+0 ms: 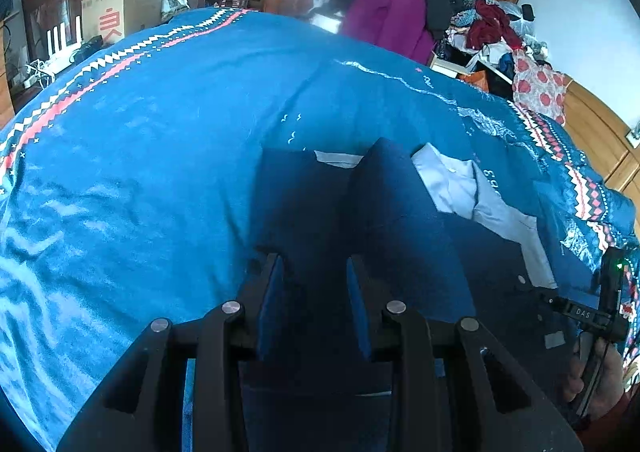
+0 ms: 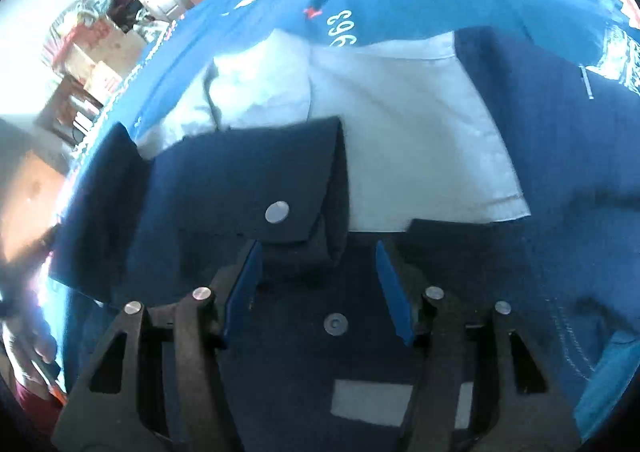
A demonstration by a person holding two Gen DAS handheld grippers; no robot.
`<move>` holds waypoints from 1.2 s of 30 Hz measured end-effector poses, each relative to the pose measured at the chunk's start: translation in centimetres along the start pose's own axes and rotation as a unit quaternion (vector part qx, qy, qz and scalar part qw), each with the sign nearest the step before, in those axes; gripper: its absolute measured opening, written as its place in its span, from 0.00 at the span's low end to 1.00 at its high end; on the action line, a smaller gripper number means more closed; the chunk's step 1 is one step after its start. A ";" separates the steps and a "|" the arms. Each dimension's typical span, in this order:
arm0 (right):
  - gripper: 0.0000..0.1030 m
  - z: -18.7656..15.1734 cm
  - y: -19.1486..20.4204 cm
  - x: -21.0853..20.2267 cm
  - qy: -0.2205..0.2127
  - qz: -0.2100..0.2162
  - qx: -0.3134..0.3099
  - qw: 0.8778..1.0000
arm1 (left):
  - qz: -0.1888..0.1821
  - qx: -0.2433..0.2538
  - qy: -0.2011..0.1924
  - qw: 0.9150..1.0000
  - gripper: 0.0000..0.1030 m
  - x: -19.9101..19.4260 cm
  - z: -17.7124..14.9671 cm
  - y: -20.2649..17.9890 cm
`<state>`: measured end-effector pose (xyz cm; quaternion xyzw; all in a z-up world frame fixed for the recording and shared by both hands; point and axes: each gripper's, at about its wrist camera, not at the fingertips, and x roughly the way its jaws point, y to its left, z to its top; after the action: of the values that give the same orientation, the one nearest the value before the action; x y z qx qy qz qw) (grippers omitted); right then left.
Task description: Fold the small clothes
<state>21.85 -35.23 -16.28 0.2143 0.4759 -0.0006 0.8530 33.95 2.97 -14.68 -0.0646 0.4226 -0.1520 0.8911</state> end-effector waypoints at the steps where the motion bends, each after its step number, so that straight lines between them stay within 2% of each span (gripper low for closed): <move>1: 0.43 0.1 0.1 0.1 -0.003 -0.001 -0.003 1.000 | 0.002 -0.001 0.000 1.000 0.32 0.1 0.0 0.0; 3: 0.26 0.3 0.1 0.3 -0.006 -0.008 -0.003 1.000 | 0.007 -0.004 0.001 1.000 0.32 0.4 0.1 0.0; 4: 0.02 0.4 -0.3 0.1 -0.014 0.002 0.006 1.000 | 0.010 -0.005 0.003 1.000 0.31 0.6 0.1 0.1; 7: 0.01 0.4 -1.5 -1.8 -0.043 0.032 0.027 0.998 | 0.013 -0.008 0.010 1.000 0.32 1.1 0.1 0.2; 12: 0.01 -0.3 -4.4 -5.9 -0.096 0.013 0.051 0.994 | 0.025 0.005 0.040 0.999 0.32 2.8 -0.5 0.0; 16: 0.01 -1.1 -8.0 -5.7 -0.084 -0.003 0.087 0.993 | 0.047 0.022 0.074 0.996 0.31 4.8 -1.5 -0.4; 19: 0.01 -2.0 -9.0 -5.4 -0.075 -0.029 0.088 0.993 | 0.050 0.027 0.074 0.996 0.32 4.7 -1.5 -0.7; 23: 0.01 -1.8 -8.5 -7.7 -0.105 -0.052 0.077 0.990 | 0.048 0.028 0.058 0.997 0.32 3.7 -0.9 -1.4; 26: 0.01 -1.3 -5.6 -9.2 -0.125 -0.010 0.041 0.991 | 0.037 0.033 0.037 0.998 0.32 2.5 -0.3 -2.4; 29: 0.01 -0.3 -3.0 -6.4 -0.089 0.033 0.014 0.995 | 0.027 0.038 0.039 0.998 0.33 2.6 -0.1 -3.5; 32: 0.00 -1.3 -4.8 -2.0 -0.018 0.034 0.051 0.998 | 0.038 0.038 0.073 0.996 0.33 4.4 -0.6 -3.4; 33: 0.00 -1.6 -6.1 -1.9 -0.019 0.064 0.077 0.995 | 0.045 0.035 0.088 0.994 0.33 5.1 -0.9 -3.1; 34: 0.00 -2.1 -7.0 -2.6 -0.017 0.076 0.096 0.992 | 0.049 0.030 0.099 0.993 0.33 5.6 -1.1 -2.7; 36: 0.00 -2.9 -8.3 -6.0 -0.032 0.056 0.100 0.993 | 0.044 0.025 0.095 0.994 0.33 5.2 -1.2 -2.3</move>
<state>14.55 -42.96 -15.78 0.3244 0.4332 -0.0072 0.8409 35.65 -0.84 -18.68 -0.0089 0.5043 -0.1287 0.8539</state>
